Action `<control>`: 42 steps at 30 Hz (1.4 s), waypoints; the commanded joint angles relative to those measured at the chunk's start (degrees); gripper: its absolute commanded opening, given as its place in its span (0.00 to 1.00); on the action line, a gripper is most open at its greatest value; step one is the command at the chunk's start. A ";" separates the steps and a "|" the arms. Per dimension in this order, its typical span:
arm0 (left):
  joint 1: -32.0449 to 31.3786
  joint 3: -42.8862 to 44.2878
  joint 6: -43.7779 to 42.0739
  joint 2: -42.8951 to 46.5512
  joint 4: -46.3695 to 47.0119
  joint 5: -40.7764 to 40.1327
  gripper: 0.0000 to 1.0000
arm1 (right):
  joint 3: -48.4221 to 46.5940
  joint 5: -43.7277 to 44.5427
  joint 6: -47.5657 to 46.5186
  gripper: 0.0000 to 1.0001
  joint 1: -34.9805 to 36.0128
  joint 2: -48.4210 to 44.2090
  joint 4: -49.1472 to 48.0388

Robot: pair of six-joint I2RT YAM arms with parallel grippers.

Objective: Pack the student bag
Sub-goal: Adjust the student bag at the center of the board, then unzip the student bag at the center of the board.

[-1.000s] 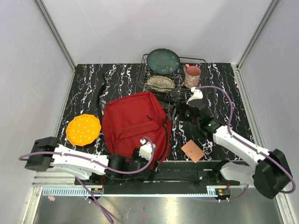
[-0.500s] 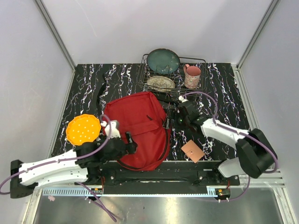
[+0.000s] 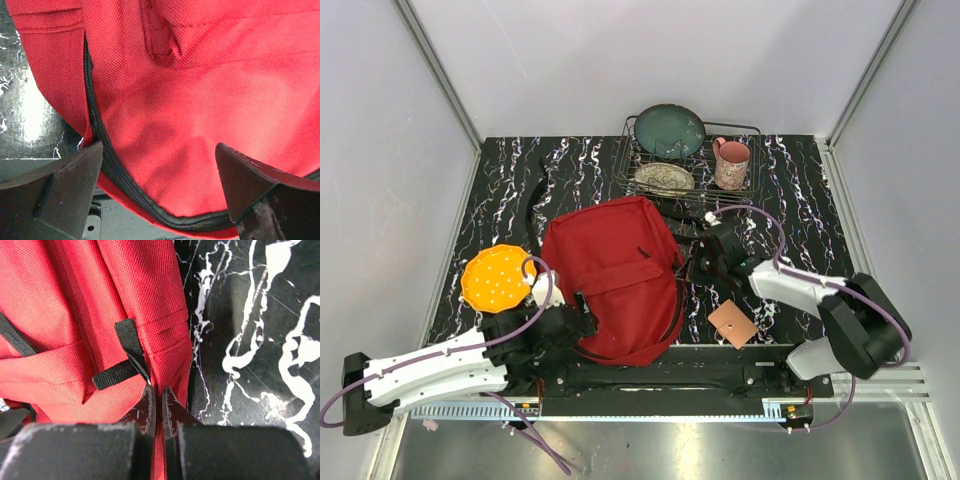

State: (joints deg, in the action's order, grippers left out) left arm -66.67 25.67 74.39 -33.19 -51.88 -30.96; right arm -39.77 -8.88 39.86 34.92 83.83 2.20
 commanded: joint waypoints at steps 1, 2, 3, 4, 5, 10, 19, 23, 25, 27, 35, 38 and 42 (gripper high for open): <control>1.54 -2.29 -4.58 -1.44 8.34 1.86 0.99 | 7.14 7.03 5.30 0.00 0.15 -9.46 0.79; 1.90 -2.55 -5.39 -1.70 9.59 1.96 0.99 | 8.38 8.61 6.28 0.00 0.15 -11.13 0.97; 2.86 -3.34 -6.35 -1.96 11.17 2.13 0.99 | 9.52 10.54 7.16 0.00 0.15 -14.54 1.49; 3.56 -3.87 -8.89 -2.23 14.84 2.83 0.99 | 11.80 11.69 8.82 0.00 0.15 -16.14 1.84; 4.35 -4.48 -10.30 -3.10 16.88 3.44 0.99 | 12.86 13.79 9.71 0.00 0.15 -17.72 2.46; 14.02 -3.45 -22.24 -9.51 30.49 12.92 0.99 | 16.13 17.14 11.39 0.00 0.15 -23.80 4.66; 15.17 10.80 -28.43 -15.42 19.12 11.81 0.99 | 11.12 20.75 9.19 0.75 0.15 -27.75 12.30; 15.17 11.86 -25.61 -8.15 14.70 9.52 0.99 | 10.68 21.54 9.54 0.88 0.15 -31.97 14.85; 15.17 12.38 -26.49 -5.15 15.31 9.34 0.99 | 10.59 20.58 10.06 0.91 0.15 -32.68 14.94; 15.26 13.87 -28.93 -4.69 16.54 9.51 0.99 | 10.59 19.70 10.42 0.92 0.15 -32.16 14.42; 15.26 25.91 -36.24 -23.39 25.76 18.29 0.99 | 10.33 15.39 10.77 0.94 0.15 -26.97 10.47; 15.17 30.21 -36.51 -30.69 30.60 22.69 0.99 | 11.03 13.99 11.21 0.94 0.06 -26.27 9.15; 15.17 34.87 -35.55 -39.48 33.60 24.81 0.99 | 12.08 12.58 11.91 0.93 0.15 -26.88 7.74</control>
State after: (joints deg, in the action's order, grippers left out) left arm -51.66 54.94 39.86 -67.51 -25.15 -10.96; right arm -27.40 5.85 50.46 35.18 57.47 13.93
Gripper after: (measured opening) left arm 0.988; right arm 0.936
